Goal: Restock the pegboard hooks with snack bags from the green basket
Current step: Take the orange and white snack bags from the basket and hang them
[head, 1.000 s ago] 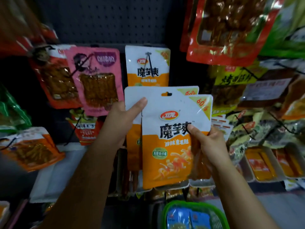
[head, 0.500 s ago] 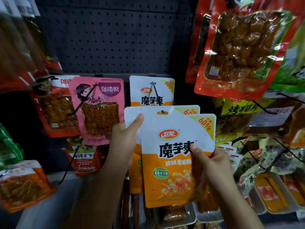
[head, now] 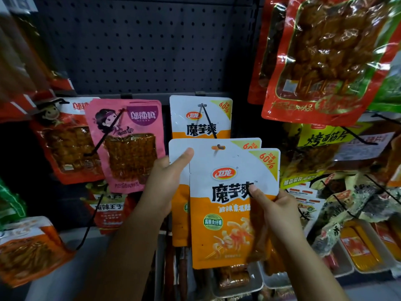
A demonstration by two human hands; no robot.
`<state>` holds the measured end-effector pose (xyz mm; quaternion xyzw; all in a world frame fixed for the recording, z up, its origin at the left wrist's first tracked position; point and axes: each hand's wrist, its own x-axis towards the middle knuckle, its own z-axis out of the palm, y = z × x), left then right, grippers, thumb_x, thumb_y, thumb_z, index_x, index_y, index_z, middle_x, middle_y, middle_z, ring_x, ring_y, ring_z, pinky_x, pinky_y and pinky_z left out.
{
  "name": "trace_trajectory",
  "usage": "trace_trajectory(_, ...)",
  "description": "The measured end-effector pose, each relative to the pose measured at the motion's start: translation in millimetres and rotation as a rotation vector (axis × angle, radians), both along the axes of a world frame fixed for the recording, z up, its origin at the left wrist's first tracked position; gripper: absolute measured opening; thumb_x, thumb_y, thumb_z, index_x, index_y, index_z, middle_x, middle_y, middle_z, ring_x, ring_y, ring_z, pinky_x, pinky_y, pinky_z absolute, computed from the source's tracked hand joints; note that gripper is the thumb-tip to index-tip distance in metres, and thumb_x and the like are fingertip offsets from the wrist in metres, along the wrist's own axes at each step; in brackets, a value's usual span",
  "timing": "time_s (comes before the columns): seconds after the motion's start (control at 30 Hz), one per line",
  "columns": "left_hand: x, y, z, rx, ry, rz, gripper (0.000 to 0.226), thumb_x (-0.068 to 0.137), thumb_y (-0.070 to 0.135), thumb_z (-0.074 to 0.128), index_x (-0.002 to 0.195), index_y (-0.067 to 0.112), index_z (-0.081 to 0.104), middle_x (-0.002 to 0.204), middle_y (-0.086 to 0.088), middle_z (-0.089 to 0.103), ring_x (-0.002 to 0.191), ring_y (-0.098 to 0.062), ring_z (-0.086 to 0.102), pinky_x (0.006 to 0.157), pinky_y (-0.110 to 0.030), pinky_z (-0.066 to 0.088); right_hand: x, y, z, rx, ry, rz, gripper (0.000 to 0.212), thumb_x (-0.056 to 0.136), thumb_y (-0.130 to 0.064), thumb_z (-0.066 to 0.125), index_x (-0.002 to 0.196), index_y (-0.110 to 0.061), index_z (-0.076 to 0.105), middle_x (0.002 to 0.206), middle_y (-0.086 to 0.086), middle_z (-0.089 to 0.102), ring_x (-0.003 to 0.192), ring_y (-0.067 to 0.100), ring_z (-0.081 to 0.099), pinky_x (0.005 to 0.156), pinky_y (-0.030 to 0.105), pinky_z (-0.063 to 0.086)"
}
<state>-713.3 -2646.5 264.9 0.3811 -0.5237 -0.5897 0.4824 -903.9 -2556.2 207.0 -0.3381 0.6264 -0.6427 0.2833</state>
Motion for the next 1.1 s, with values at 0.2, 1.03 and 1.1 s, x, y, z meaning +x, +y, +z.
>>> trace_trajectory(0.2, 1, -35, 1, -0.015, -0.056, 0.012, 0.020, 0.092, 0.029, 0.058, 0.105, 0.019, 0.070, 0.106, 0.001, 0.073, 0.100, -0.018, 0.069, 0.096, -0.044, 0.050, -3, -29, 6, 0.028, 0.050, -0.046, 0.017, 0.083, -0.023, 0.072, 0.069, -0.025, 0.063, 0.052, -0.016, 0.067, 0.045, 0.002, 0.063, 0.039, 0.016, 0.045)
trace_trajectory(1.03, -55, -186, 9, -0.056, -0.307, 0.390, 0.045, 0.092, 0.035, 0.057, 0.127, 0.006, 0.056, 0.126, -0.011, 0.061, 0.116, -0.031, 0.057, 0.098, -0.050, 0.048, -22, -192, 17, 0.201, 0.139, -0.273, 0.022, 0.076, -0.034, 0.073, 0.068, -0.021, 0.057, 0.080, 0.007, 0.070, 0.081, 0.031, 0.068, 0.066, 0.035, 0.053)
trace_trajectory(1.1, -56, -185, 8, -0.057, -0.309, 0.385, 0.041, 0.094, 0.034, 0.054, 0.126, 0.008, 0.055, 0.124, -0.009, 0.062, 0.112, -0.030, 0.059, 0.097, -0.048, 0.049, -21, -183, 13, 0.196, 0.138, -0.263, 0.023, 0.077, -0.034, 0.073, 0.066, -0.023, 0.056, 0.079, 0.006, 0.070, 0.078, 0.031, 0.069, 0.068, 0.039, 0.057)
